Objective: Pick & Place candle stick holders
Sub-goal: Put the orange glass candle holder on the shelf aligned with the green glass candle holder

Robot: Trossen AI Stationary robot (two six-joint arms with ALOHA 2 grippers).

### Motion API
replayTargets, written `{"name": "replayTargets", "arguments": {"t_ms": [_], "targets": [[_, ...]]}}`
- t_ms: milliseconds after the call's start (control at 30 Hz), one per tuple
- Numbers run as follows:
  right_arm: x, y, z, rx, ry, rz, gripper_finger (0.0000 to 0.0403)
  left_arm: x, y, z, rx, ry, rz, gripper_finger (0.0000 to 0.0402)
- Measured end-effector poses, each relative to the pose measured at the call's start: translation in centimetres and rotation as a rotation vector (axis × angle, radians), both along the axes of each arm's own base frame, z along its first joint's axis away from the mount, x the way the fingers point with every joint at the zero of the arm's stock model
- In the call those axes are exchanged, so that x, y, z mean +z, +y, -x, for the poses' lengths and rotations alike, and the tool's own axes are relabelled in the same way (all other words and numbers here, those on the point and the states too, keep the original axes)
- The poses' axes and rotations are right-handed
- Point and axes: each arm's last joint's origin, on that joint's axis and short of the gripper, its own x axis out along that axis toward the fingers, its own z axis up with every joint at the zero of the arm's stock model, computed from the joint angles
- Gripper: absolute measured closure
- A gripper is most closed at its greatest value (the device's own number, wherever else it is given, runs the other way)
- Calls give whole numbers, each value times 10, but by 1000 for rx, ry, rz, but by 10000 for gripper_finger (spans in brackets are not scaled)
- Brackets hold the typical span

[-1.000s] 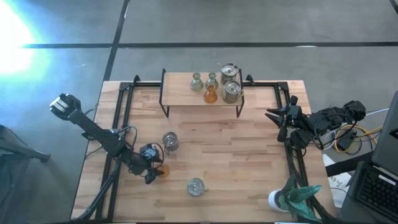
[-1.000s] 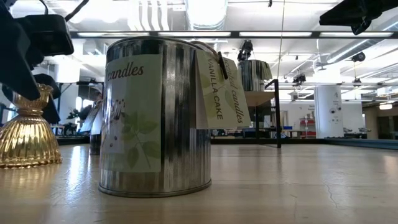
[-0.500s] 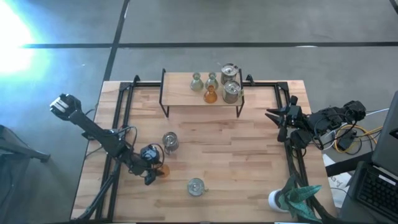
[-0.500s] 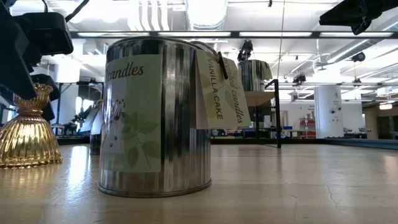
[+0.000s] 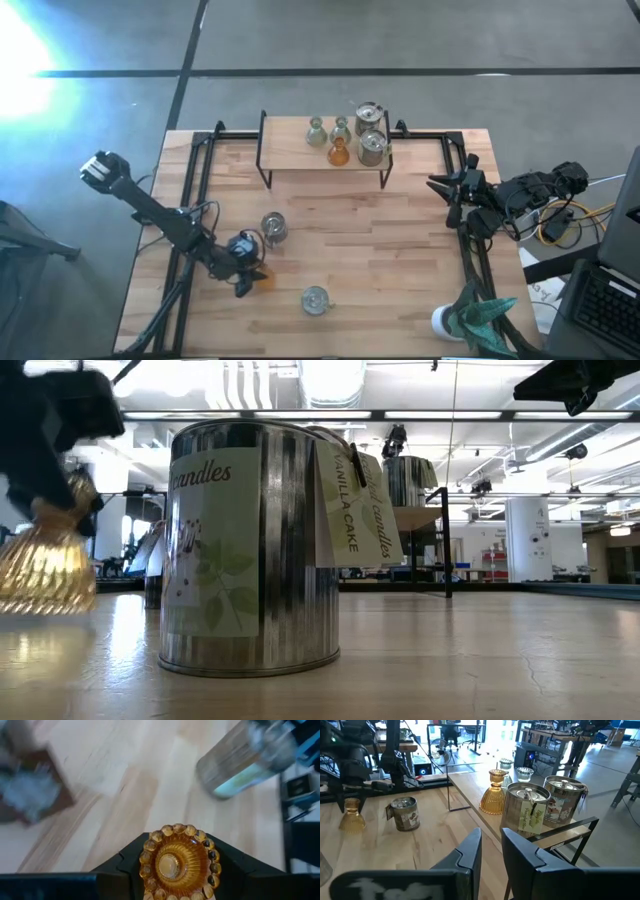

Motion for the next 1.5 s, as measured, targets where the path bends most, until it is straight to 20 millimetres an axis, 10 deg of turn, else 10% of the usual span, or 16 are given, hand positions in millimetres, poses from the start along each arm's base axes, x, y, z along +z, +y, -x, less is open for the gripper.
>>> {"name": "replayTargets", "arguments": {"t_ms": [367,733,1067,1500], "targets": [[0,0,0,0,0,0,313,65,23,-36,24,-74,-45,236],[0,0,0,0,0,1,326,128,112,-77,178,-113,-252,236],[0,0,0,0,0,1,339,136,194,-117,294,-45,-372,236],[0,0,0,0,0,0,318,143,236,-156,260,26,-480,236]]}}
